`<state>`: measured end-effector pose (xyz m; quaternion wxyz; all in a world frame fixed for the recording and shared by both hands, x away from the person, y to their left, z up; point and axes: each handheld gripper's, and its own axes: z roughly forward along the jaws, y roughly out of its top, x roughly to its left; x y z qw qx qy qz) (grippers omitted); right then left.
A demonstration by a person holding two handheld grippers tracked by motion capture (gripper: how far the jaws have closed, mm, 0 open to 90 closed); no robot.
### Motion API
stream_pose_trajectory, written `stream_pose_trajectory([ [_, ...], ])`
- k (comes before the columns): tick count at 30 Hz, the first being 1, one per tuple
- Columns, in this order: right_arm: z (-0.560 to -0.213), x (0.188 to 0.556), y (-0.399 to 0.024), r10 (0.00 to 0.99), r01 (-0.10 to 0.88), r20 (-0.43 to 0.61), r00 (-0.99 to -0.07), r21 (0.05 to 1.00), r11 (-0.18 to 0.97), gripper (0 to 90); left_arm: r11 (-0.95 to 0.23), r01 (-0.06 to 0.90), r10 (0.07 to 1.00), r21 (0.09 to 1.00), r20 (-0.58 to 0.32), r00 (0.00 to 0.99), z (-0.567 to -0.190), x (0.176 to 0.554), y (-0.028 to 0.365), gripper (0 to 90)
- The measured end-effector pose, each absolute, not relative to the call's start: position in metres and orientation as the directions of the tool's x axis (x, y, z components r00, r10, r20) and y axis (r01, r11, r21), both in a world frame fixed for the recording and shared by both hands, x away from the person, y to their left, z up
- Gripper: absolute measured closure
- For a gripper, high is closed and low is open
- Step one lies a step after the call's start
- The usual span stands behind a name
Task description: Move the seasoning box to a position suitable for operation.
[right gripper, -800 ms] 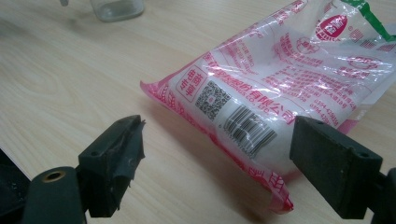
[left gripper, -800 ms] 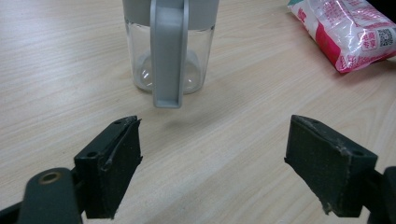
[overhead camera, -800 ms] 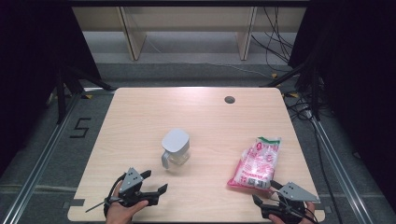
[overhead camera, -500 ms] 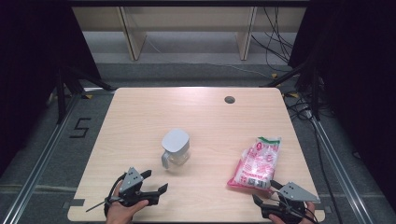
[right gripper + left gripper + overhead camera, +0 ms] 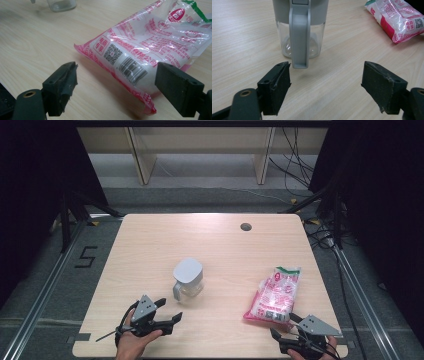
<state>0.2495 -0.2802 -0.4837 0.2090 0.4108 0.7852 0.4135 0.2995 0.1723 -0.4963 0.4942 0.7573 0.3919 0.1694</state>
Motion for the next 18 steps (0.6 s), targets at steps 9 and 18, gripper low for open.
stream_pose_trajectory([
  [9,-0.485,0.25,-0.279,0.819,0.47,0.018,-0.574,0.826,0.311,18.7,-0.188,0.421,0.77,0.888,-0.132,0.624,-0.495,0.309,0.169,25.5],
  [18,-0.485,0.251,-0.278,0.827,0.48,0.027,-0.562,0.825,0.299,18.7,-0.232,0.373,0.787,0.898,-0.052,0.615,-0.492,0.325,0.16,41.1],
])
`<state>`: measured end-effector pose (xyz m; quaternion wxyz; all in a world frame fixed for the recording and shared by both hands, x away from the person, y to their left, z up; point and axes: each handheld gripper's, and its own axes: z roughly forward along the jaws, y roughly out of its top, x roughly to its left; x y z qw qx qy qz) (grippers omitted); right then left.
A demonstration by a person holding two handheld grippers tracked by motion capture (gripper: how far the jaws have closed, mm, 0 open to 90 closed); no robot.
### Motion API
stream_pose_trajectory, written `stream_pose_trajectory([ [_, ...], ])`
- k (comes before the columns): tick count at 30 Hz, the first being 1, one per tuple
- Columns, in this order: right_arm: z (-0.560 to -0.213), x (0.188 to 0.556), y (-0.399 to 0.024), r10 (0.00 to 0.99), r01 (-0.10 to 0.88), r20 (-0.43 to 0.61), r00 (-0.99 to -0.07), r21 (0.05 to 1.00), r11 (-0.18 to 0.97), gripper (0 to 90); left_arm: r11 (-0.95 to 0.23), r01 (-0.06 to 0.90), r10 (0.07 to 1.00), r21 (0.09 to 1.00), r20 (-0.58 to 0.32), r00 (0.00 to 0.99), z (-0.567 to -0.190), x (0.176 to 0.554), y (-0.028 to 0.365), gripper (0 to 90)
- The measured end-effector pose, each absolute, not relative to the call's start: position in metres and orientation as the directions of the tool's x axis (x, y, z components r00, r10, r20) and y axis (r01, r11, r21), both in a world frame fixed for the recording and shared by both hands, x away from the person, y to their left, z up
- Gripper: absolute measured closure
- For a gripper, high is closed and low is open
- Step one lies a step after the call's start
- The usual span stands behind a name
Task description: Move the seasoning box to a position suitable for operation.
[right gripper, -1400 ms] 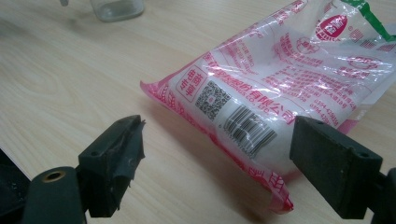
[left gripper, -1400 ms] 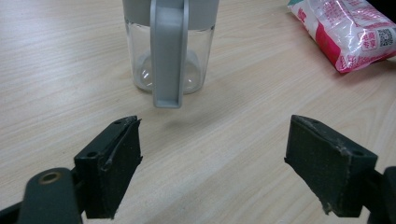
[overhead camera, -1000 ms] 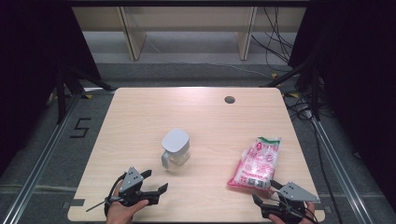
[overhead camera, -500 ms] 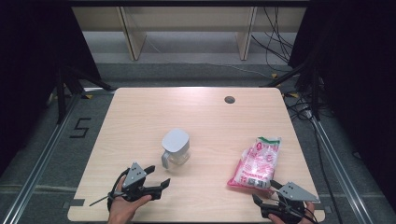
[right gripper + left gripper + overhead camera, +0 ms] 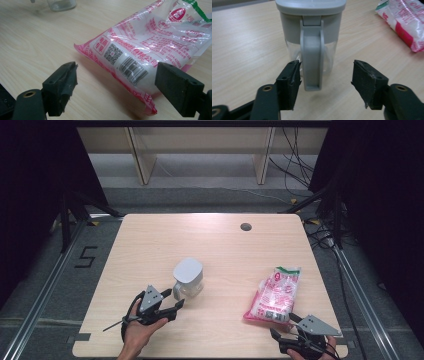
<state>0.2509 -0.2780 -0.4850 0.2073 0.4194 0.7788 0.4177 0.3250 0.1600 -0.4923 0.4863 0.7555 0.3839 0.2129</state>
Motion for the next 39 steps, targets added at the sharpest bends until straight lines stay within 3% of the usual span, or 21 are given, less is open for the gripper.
stream_pose_trajectory([
  [8,-0.486,0.252,-0.278,0.812,0.458,0.023,-0.583,0.835,0.305,18.6,-0.286,0.312,0.806,0.906,0.051,0.59,-0.495,0.34,0.155,58.5],
  [12,-0.486,0.252,-0.278,0.82,0.458,0.01,-0.572,0.834,0.309,18.6,-0.29,0.297,0.801,0.91,0.061,0.596,-0.495,0.342,0.153,65.8],
  [18,-0.486,0.252,-0.278,0.818,0.46,0.015,-0.575,0.833,0.307,18.6,-0.33,0.285,0.814,0.9,0.119,0.568,-0.495,0.348,0.159,65.9],
  [27,-0.486,0.25,-0.276,0.827,0.483,0.033,-0.561,0.825,0.295,18.6,-0.292,0.295,0.85,0.91,0.105,0.517,-0.498,0.362,0.163,67.5],
  [39,-0.486,0.25,-0.275,0.822,0.487,0.048,-0.568,0.824,0.288,18.7,-0.276,0.272,0.779,0.922,0.049,0.625,-0.499,0.363,0.159,68.3],
])
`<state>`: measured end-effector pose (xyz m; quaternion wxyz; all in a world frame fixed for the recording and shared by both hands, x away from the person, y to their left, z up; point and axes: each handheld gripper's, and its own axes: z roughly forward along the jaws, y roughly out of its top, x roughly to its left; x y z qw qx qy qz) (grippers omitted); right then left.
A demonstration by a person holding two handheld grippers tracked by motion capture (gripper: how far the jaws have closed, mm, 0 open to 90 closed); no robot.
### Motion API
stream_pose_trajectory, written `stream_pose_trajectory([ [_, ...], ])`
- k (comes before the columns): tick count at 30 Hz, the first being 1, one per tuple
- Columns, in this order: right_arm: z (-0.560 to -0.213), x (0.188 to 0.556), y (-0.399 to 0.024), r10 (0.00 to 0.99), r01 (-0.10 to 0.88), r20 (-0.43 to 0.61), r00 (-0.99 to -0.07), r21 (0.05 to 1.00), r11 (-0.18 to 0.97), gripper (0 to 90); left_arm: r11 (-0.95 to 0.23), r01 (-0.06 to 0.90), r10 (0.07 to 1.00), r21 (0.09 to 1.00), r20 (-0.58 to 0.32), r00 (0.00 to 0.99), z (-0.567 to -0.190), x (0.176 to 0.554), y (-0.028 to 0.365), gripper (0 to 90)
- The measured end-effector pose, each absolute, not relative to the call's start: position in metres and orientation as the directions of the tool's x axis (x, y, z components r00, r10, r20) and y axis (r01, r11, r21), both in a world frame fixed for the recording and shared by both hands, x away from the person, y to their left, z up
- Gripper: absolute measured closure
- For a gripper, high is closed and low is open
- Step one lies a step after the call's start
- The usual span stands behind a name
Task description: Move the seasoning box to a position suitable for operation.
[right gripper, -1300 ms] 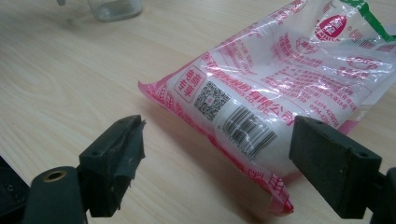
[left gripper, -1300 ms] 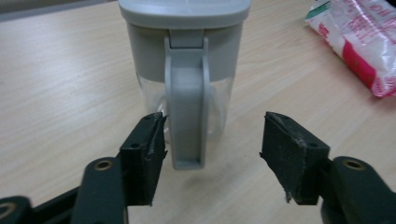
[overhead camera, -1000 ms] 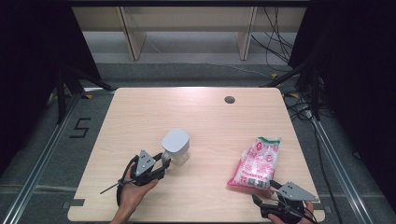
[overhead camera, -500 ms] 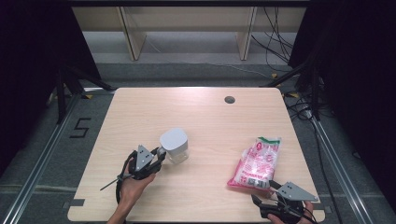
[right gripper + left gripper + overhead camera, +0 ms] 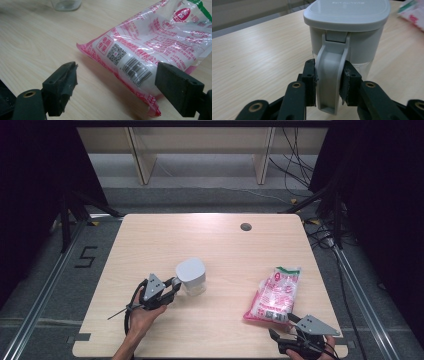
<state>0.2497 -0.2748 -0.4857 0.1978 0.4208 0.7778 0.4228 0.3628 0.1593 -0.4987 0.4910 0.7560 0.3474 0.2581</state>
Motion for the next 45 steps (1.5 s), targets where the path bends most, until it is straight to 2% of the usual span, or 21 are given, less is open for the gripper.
stream_pose_trajectory([
  [10,-0.486,0.25,-0.275,0.815,0.484,0.048,-0.577,0.824,0.294,18.7,-0.325,0.223,0.681,0.919,0.064,0.729,-0.496,0.35,0.142,68.4],
  [18,-0.486,0.252,-0.275,0.808,0.465,0.031,-0.589,0.83,0.307,18.7,-0.297,0.247,0.694,0.923,0.031,0.719,-0.498,0.355,0.143,68.2],
  [21,-0.486,0.25,-0.275,0.816,0.482,0.041,-0.577,0.824,0.299,18.7,-0.335,0.236,0.729,0.912,0.093,0.678,-0.497,0.356,0.14,67.8],
  [25,-0.486,0.25,-0.276,0.816,0.482,0.044,-0.577,0.824,0.297,18.7,-0.317,0.27,0.775,0.909,0.084,0.626,-0.499,0.36,0.139,68.4],
  [29,-0.486,0.251,-0.276,0.812,0.473,0.037,-0.582,0.828,0.301,18.7,-0.33,0.271,0.797,0.904,0.113,0.594,-0.501,0.361,0.136,69.2],
  [38,-0.486,0.251,-0.276,0.811,0.475,0.039,-0.584,0.827,0.302,18.7,-0.3,0.268,0.763,0.916,0.062,0.643,-0.502,0.361,0.137,70.0],
  [45,-0.485,0.25,-0.276,0.812,0.477,0.041,-0.583,0.826,0.301,18.7,-0.323,0.246,0.718,0.914,0.067,0.693,-0.501,0.355,0.127,70.0],
])
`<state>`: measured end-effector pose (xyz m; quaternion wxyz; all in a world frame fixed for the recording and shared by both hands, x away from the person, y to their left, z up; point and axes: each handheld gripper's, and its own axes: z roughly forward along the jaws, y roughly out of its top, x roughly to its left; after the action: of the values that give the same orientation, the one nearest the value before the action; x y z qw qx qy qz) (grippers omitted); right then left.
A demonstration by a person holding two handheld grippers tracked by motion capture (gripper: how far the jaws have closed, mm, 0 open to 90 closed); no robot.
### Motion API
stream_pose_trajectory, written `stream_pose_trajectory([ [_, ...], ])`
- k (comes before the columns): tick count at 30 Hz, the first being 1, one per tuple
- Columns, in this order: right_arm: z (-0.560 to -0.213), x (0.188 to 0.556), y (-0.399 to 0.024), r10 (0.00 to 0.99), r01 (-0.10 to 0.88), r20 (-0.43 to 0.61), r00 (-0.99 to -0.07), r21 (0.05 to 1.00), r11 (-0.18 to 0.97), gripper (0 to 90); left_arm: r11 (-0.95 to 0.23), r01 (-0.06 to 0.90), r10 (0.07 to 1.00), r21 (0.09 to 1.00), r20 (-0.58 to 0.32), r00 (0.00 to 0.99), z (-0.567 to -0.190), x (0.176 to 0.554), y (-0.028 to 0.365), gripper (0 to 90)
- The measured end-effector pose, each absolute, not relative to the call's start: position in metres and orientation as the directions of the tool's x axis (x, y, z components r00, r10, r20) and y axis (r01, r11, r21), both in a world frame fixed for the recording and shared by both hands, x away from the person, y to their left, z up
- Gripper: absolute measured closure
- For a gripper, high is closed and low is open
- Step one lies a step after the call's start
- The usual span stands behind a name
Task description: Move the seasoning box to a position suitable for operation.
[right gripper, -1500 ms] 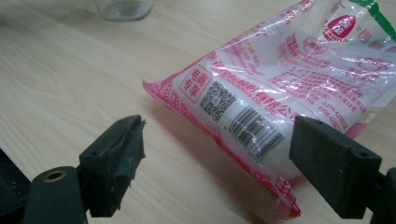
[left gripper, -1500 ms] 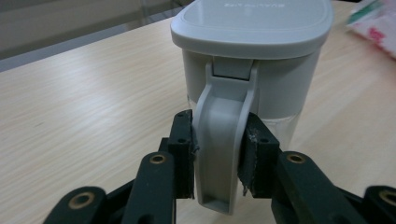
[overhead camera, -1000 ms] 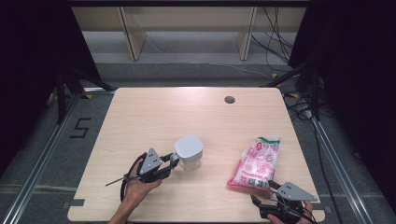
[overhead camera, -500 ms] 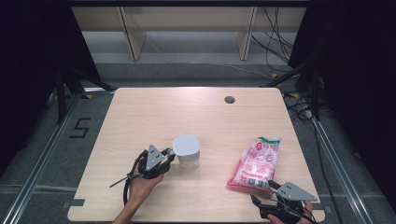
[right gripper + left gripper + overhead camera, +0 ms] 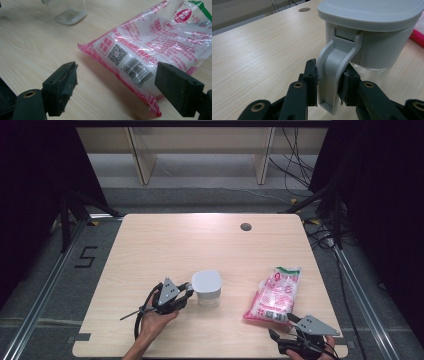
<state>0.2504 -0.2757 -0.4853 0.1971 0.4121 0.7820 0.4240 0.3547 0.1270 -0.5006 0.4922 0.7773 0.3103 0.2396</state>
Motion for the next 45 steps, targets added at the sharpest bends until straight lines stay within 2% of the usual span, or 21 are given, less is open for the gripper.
stream_pose_trajectory([
  [13,-0.485,0.251,-0.276,0.809,0.475,0.04,-0.587,0.826,0.304,18.7,-0.328,0.237,0.678,0.914,0.053,0.733,-0.501,0.346,0.117,69.9],
  [25,-0.485,0.251,-0.276,0.807,0.469,0.022,-0.59,0.823,0.32,18.7,-0.325,0.253,0.679,0.911,0.039,0.733,-0.5,0.347,0.117,69.1],
  [29,-0.485,0.251,-0.276,0.807,0.466,0.017,-0.59,0.824,0.323,18.7,-0.333,0.265,0.679,0.905,0.034,0.734,-0.499,0.347,0.12,61.9],
  [37,-0.486,0.251,-0.276,0.806,0.47,0.025,-0.591,0.822,0.32,18.7,-0.346,0.229,0.646,0.91,0.054,0.761,-0.491,0.343,0.129,55.7],
  [42,-0.486,0.251,-0.276,0.807,0.467,0.02,-0.59,0.824,0.321,18.7,-0.336,0.241,0.653,0.911,0.04,0.757,-0.488,0.34,0.129,51.3],
  [45,-0.485,0.251,-0.276,0.807,0.465,0.018,-0.59,0.825,0.322,18.7,-0.348,0.226,0.654,0.91,0.063,0.754,-0.481,0.339,0.133,47.1],
])
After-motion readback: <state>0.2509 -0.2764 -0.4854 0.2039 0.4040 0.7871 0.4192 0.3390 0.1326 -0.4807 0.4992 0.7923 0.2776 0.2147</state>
